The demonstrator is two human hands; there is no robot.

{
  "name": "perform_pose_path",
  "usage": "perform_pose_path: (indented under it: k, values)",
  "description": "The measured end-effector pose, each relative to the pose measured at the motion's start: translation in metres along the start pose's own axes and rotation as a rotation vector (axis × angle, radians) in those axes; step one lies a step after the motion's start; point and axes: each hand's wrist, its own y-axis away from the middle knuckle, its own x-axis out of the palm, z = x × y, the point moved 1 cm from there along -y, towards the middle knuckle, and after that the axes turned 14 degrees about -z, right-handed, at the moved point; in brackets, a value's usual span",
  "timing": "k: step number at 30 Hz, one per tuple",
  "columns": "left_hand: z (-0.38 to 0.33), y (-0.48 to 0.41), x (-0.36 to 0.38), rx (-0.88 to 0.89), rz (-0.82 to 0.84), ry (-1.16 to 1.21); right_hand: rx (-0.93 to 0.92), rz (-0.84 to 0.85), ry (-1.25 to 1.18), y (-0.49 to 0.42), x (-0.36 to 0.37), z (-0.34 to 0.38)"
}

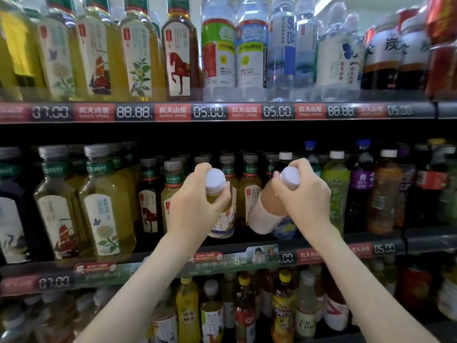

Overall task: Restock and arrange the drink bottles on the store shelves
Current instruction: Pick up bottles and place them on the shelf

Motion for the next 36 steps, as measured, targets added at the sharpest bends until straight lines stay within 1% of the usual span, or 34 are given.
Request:
perform_pose_path:
  k: [2, 3, 5, 7, 9, 11, 16, 18, 20, 21, 23, 28, 30, 33, 34, 36]
  values:
    - [-0.011, -0.009, -0.014, 0.021, -0.056, 0.084, -0.019, -0.026, 0.007, -0.006, -0.016, 0.009]
    - [-0.016, -0.012, -0.022, 0.014, -0.058, 0.119, -0.017, -0.012, 0.019, -0.007, -0.024, 0.013]
    - [-0.026, -0.011, -0.036, -0.029, -0.001, 0.178, 0.007, 0.077, 0.041, -0.003, -0.04, 0.016]
    - [-0.035, 0.004, -0.043, -0.088, 0.118, 0.244, 0.07, 0.215, 0.073, 0.011, -0.054, 0.014]
    - [-0.04, 0.03, -0.046, -0.184, 0.281, 0.309, 0.171, 0.374, 0.12, 0.033, -0.063, 0.006]
    - [-0.043, 0.063, -0.043, -0.273, 0.469, 0.319, 0.232, 0.553, 0.203, 0.062, -0.07, -0.009]
    - [-0.047, 0.169, -0.027, -0.279, 0.973, 0.232, 0.242, 1.032, 0.424, 0.147, -0.085, -0.05]
    - [-0.045, 0.215, -0.027, -0.292, 1.14, 0.169, 0.256, 1.189, 0.476, 0.182, -0.092, -0.068]
    - [-0.044, 0.264, -0.031, -0.263, 1.311, 0.086, 0.3, 1.341, 0.496, 0.218, -0.102, -0.093]
    - [-0.043, 0.288, -0.033, -0.245, 1.393, 0.047, 0.325, 1.39, 0.493, 0.236, -0.107, -0.108]
    - [-0.043, 0.332, -0.034, -0.25, 1.519, -0.017, 0.374, 1.457, 0.465, 0.276, -0.116, -0.14]
    - [-0.056, 0.456, -0.022, -0.356, 1.719, -0.165, 0.496, 1.553, 0.462, 0.396, -0.139, -0.226]
    - [-0.063, 0.525, -0.019, -0.353, 1.782, -0.182, 0.516, 1.629, 0.499, 0.455, -0.152, -0.26]
    - [-0.059, 0.638, -0.017, -0.348, 1.853, -0.205, 0.514, 1.652, 0.555, 0.554, -0.171, -0.315]
    - [-0.056, 0.674, -0.015, -0.376, 1.876, -0.222, 0.52, 1.659, 0.573, 0.587, -0.177, -0.332]
    - [-0.048, 0.751, -0.009, -0.444, 1.891, -0.232, 0.59, 1.633, 0.621, 0.653, -0.19, -0.366]
